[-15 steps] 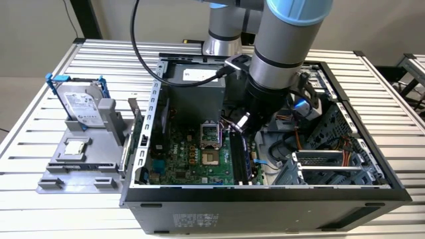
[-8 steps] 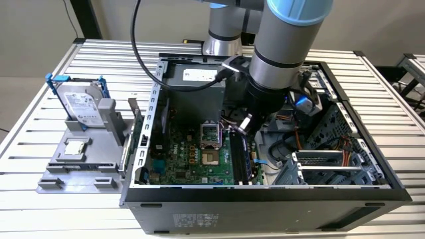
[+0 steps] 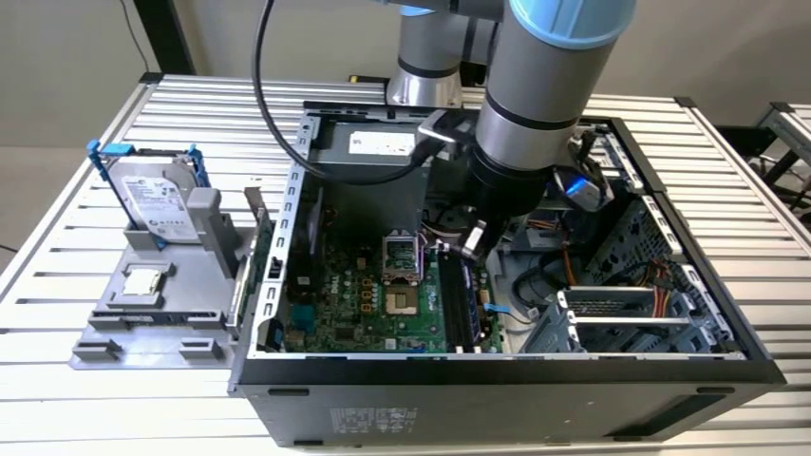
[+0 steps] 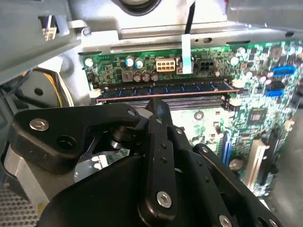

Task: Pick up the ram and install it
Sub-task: 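Press down the ram until it locks into place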

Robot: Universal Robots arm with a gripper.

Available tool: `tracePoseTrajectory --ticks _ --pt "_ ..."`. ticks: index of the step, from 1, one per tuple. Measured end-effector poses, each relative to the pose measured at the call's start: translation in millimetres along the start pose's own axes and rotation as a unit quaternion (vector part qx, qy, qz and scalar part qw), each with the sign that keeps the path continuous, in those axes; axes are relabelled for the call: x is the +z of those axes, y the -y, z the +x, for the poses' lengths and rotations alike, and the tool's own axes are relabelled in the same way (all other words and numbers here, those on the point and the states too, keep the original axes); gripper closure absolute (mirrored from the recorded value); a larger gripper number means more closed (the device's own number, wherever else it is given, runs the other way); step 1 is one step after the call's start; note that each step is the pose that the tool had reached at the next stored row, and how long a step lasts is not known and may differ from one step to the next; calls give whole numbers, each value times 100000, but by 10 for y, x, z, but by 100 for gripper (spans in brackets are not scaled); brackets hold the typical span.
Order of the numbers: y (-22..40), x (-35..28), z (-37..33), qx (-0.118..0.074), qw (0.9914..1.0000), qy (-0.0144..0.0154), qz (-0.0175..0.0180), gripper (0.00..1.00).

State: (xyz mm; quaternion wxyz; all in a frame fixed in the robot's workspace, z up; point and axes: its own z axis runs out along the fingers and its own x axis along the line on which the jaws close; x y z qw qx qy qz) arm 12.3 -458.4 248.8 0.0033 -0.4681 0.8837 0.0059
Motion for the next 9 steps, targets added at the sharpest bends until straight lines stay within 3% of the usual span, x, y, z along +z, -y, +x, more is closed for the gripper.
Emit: tracePoseTrajectory --ticks 5,9 --pt "0 1 0 -4556 99896 9 14 100" --pt "0 0 0 -8203 99663 56 100 100"
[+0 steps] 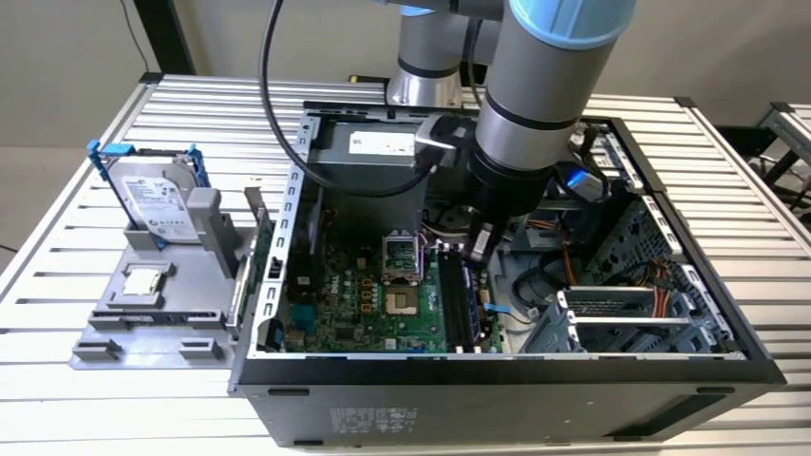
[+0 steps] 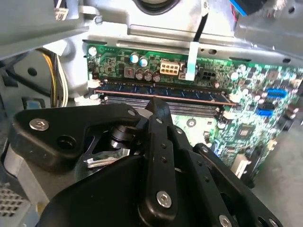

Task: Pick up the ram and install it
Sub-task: 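Press down the ram until it locks into place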

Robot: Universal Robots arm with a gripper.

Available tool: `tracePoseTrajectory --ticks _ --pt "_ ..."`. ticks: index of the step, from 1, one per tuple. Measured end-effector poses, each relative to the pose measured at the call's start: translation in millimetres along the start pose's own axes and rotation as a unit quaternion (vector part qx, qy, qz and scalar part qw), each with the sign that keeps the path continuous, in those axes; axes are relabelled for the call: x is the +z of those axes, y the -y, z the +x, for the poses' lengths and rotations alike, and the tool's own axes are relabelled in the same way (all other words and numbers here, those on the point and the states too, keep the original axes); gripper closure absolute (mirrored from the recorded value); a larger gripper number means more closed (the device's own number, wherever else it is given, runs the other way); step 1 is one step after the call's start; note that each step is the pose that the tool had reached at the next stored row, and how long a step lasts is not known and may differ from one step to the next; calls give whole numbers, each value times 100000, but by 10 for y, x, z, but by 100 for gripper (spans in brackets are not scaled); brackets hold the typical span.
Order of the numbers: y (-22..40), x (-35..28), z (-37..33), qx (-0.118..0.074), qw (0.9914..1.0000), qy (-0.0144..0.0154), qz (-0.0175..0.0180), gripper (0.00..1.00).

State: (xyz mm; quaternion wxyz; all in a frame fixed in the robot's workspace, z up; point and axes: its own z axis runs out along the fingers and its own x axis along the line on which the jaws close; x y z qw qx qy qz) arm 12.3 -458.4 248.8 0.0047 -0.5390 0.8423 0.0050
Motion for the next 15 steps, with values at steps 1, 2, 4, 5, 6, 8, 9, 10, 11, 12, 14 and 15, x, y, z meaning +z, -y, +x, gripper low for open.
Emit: tracePoseTrajectory --ticks 1,2,4,5,6,8,9,10,11,12,14,15 --pt "0 0 0 -896 99996 -1 5 100" --pt "0 0 0 -1797 99984 -3 5 100" --pt "0 -1 1 -3648 99933 -25 -10 100" --pt "0 0 0 -4540 99897 -40 -16 100" --pt "0 0 1 -5439 99852 -64 -18 100" --pt "0 0 0 -7259 99736 -127 -17 100" --pt "0 0 0 -8160 99666 -172 -13 100" --pt "0 0 0 -9080 99587 -219 -10 100" --pt "0 0 0 -9954 99503 -256 -6 100" --pt "0 0 0 -10931 99400 -297 -4 100" --pt "0 0 0 -12664 99194 -359 -2 100" --pt "0 0 0 -13632 99066 -395 1 100"
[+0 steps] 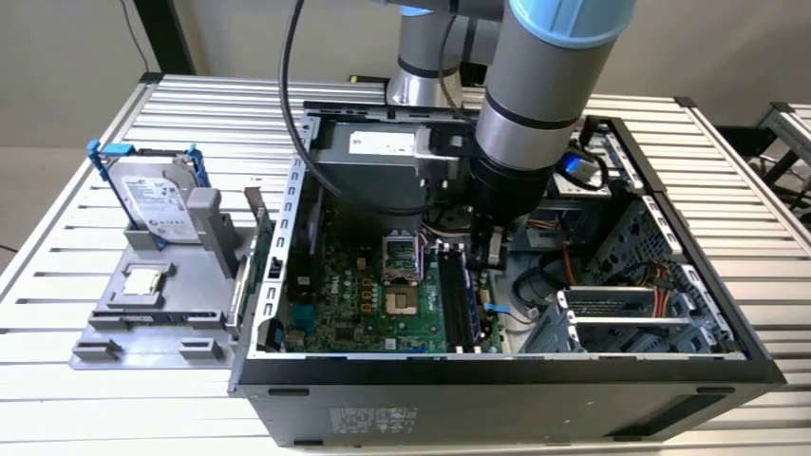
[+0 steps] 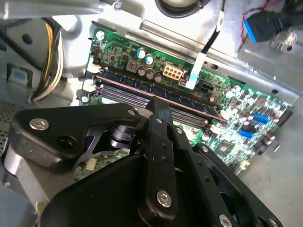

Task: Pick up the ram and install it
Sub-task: 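Press down the ram until it locks into place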

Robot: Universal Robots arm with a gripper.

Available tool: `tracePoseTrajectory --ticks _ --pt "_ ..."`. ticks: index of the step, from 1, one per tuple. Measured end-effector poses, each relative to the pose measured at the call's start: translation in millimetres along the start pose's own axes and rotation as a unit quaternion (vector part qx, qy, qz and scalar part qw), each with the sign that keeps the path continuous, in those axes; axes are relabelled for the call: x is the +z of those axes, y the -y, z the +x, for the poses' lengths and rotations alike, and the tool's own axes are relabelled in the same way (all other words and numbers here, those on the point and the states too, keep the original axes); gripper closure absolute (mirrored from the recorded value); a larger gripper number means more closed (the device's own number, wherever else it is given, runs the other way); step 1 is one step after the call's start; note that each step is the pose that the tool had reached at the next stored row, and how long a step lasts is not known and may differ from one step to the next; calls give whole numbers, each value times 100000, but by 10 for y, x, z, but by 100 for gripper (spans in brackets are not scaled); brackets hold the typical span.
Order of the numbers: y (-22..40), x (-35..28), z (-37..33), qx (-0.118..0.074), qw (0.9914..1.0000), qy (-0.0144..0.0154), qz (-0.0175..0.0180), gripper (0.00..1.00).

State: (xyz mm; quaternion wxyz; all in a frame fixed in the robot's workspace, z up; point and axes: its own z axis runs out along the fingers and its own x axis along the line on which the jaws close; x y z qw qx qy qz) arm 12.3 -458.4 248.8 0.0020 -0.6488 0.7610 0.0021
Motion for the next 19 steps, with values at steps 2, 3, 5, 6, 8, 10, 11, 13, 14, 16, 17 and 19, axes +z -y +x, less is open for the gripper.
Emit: tracePoseTrajectory --ticks 2,3,5,6,8,10,11,13,14,16,17,19 --pt "0 1 0 -1759 99984 -79 3 100" --pt "0 1 0 -2487 99969 -124 2 100" --pt "1 1 0 -4126 99915 -190 4 100" --pt "0 2 0 -4800 99884 -238 5 100" --pt "0 4 0 -5955 99822 -315 11 100" --pt "0 6 0 -6877 99762 -408 17 100" --pt "0 8 0 -7199 99740 -443 20 100" --pt "0 11 0 -7469 99720 -482 22 100" --pt "0 14 0 -7556 99713 -475 25 100" --pt "0 18 0 -7598 99710 -479 26 100" --pt "0 18 0 -7601 99710 -480 23 100" --pt "0 18 0 -7602 99709 -487 23 100"
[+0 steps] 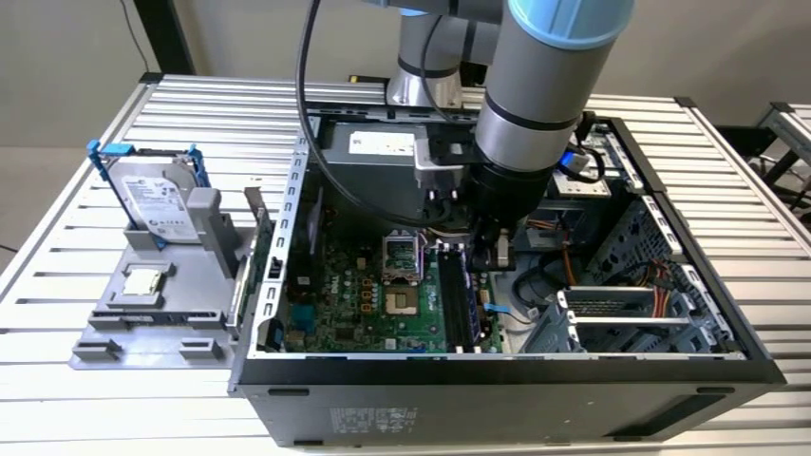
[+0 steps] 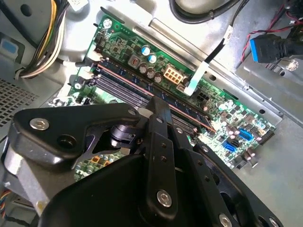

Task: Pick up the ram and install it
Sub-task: 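Press down the ram until it locks into place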

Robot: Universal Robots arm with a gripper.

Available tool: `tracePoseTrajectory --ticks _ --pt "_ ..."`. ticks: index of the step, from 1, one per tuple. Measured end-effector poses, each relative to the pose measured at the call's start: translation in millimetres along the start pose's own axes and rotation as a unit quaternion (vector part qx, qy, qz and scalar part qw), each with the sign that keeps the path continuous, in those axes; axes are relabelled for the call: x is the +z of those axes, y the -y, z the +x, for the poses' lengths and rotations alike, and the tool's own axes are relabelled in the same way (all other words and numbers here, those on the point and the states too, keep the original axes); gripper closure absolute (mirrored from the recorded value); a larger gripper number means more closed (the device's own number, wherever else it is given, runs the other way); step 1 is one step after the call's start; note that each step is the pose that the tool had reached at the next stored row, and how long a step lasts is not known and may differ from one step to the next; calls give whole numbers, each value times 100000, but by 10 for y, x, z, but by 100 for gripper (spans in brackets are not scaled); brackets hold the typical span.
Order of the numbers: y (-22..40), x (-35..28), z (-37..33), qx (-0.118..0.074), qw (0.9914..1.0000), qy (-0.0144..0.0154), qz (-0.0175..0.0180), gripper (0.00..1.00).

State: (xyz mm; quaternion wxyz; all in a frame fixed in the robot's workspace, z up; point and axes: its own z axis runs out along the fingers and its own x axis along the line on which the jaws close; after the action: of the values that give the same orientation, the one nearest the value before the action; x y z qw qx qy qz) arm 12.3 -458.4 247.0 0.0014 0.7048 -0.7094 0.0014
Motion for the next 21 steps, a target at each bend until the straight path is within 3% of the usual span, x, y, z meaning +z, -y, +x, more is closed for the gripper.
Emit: tracePoseTrajectory --ticks 4,12,21 --pt "0 3 3 7 100000 17 4 100" --pt "1 37 94 100 100000 9 1 100" --pt "1 134 81 1744 99985 5 -5 100"
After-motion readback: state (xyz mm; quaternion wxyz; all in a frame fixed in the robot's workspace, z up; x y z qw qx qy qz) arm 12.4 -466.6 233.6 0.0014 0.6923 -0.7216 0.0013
